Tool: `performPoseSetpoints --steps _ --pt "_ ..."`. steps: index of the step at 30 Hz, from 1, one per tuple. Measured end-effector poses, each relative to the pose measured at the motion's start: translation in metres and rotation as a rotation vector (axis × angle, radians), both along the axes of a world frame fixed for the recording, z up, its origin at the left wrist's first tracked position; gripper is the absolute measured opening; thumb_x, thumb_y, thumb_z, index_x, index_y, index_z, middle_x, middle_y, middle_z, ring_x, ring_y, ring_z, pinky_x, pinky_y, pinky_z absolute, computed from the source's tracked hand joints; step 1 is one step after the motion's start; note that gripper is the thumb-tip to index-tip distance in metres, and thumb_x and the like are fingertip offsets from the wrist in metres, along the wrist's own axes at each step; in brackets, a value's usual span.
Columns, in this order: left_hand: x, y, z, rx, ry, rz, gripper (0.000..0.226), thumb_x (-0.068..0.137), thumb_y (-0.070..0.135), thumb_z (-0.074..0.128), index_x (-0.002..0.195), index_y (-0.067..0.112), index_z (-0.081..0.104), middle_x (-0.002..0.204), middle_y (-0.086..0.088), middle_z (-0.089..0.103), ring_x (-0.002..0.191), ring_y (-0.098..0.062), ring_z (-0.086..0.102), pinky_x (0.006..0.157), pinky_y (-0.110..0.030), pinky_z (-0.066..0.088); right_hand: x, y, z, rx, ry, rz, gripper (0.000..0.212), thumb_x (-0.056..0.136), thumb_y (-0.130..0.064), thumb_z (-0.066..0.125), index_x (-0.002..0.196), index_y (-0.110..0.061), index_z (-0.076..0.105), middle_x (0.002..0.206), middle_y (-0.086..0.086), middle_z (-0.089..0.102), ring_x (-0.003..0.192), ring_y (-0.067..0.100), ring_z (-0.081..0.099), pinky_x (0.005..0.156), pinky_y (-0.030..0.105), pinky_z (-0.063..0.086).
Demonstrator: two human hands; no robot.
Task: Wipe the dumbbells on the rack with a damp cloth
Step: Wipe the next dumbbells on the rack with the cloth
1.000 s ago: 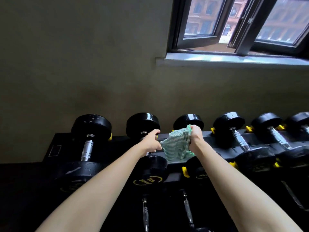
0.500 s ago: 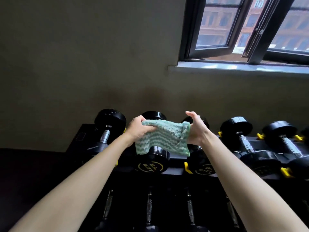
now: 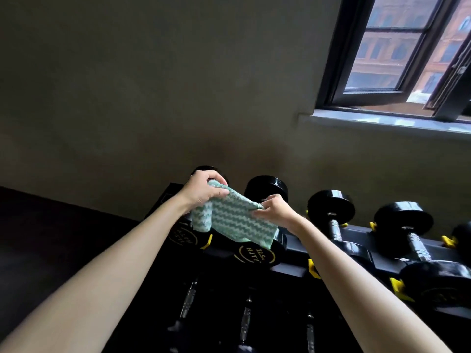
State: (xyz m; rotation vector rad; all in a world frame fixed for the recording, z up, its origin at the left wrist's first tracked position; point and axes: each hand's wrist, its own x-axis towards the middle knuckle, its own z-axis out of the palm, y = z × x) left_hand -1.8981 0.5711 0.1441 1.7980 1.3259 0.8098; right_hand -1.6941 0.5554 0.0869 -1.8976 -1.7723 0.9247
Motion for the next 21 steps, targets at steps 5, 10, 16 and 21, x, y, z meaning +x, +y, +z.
performPoseSetpoints --steps 5,10,16,21 --pt "-0.008 0.011 0.003 0.071 0.294 0.095 0.031 0.075 0.029 0.077 0.097 0.011 0.064 0.110 -0.008 0.062 0.112 -0.022 0.051 0.076 -0.023 0.034 -0.019 0.007 0.001 0.057 0.149 -0.155 0.024 0.084 -0.028 0.065 0.069 -0.012 0.057 0.068 0.005 0.054 0.060 0.013 0.046 0.053 0.026 0.032" --pt "-0.012 0.023 0.009 0.203 0.336 0.032 0.019 0.075 0.015 0.074 0.088 0.006 0.065 0.079 -0.004 0.058 0.077 -0.018 0.049 0.056 -0.021 0.031 -0.035 0.018 -0.009 0.041 0.689 -0.561 0.020 0.088 -0.020 0.054 0.071 -0.013 0.061 0.082 0.008 0.065 0.074 0.021 0.060 0.075 0.036 0.051" --pt "-0.005 0.040 0.003 0.358 0.317 -0.195 0.012 0.081 0.014 0.065 0.091 0.012 0.058 0.087 0.001 0.049 0.082 -0.020 0.051 0.075 -0.027 0.042 -0.067 0.028 0.001 -0.198 1.264 -0.545 0.032 0.096 -0.033 0.036 0.104 -0.013 0.060 0.098 0.010 0.069 0.091 0.029 0.063 0.072 0.045 0.051" --pt "-0.014 0.052 -0.001 0.148 0.330 -0.411 0.018 0.086 0.025 0.060 0.096 0.013 0.070 0.102 -0.001 0.061 0.085 -0.013 0.055 0.077 -0.023 0.044 -0.096 0.047 0.011 -0.188 1.600 -0.526 0.062 0.098 -0.045 0.013 0.103 -0.004 0.060 0.095 0.020 0.067 0.090 0.034 0.060 0.078 0.043 0.046"
